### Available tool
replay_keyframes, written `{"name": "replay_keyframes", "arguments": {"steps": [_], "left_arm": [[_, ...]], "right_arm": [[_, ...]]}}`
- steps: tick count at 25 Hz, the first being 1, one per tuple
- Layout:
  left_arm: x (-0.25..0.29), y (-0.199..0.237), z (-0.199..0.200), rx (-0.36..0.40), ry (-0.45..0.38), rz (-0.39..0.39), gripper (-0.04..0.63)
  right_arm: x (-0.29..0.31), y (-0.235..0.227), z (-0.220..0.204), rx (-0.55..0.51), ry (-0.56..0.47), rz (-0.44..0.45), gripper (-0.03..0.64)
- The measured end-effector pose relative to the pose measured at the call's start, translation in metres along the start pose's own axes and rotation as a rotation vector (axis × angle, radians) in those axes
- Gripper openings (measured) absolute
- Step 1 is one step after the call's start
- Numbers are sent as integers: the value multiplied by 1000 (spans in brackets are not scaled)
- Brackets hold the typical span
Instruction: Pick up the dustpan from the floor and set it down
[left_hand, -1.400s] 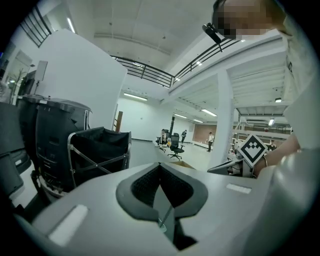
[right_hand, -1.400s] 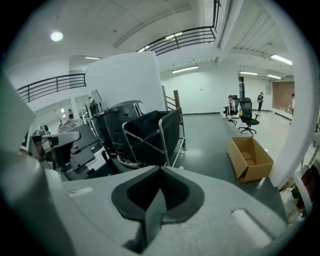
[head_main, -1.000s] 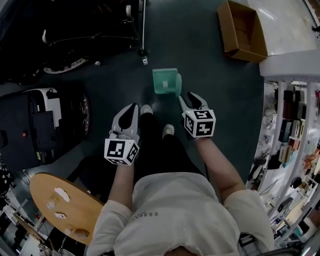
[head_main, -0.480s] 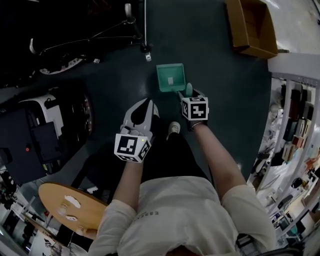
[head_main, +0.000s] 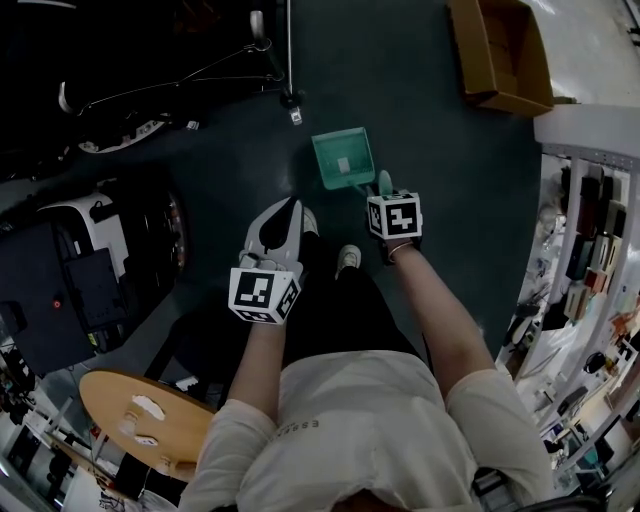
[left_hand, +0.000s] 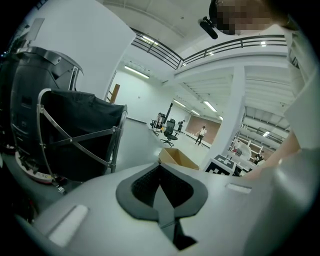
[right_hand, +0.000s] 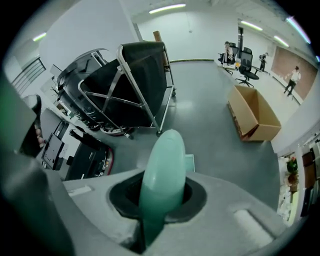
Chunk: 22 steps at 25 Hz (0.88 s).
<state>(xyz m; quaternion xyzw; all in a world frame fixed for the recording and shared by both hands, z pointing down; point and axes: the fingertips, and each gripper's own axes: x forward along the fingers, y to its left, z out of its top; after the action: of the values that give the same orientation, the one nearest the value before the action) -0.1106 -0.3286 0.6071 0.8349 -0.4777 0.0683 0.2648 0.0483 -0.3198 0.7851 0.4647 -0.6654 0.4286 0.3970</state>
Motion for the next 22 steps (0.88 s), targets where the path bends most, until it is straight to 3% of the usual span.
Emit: {"name": "replay_keyframes", "arguments": {"steps": [4,9,16,22], "left_arm": [[-12,-8,10,16,-20,3,15],[-42,-35,25,44,-64,14,15],[-108,-81,40,56,-161,55,15],[-154,-96,18,103,-123,59,15]], "right_arm": [[-42,8,-3,-53,-32,10,25],[-116,15,-19,-46,-134,38,25],[-213,29,-62,-73,-236,73,26],[-250,37,-101,-99,-253,88,26]]}}
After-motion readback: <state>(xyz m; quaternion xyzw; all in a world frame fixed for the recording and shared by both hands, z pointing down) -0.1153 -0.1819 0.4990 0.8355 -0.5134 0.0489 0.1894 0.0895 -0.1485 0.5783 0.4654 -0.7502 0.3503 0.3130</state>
